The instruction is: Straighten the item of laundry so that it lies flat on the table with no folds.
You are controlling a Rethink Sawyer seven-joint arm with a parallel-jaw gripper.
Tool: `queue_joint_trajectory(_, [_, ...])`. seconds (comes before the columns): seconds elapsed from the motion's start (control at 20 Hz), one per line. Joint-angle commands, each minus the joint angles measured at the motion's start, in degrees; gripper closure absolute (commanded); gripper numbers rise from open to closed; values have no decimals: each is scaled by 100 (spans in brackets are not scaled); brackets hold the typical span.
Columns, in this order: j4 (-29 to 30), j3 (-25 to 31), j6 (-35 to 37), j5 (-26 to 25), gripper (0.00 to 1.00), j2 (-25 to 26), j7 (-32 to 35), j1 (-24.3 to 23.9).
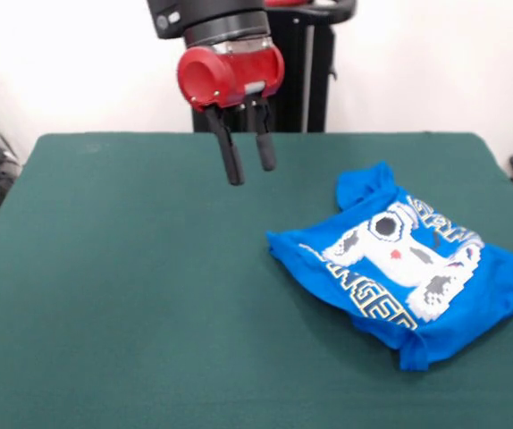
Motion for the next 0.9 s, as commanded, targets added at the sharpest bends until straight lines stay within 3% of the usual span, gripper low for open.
queue_joint_trajectory(0.05, [-1121,856,-585,-181,0,748,2658,-192])
queue_joint_trajectory(0.55, [-2192,643,-1463,-933,0,1668,3688,-247])
queue_joint_trajectory(0.9, [-2373,592,-1736,-892,0,1986,3850,-324])
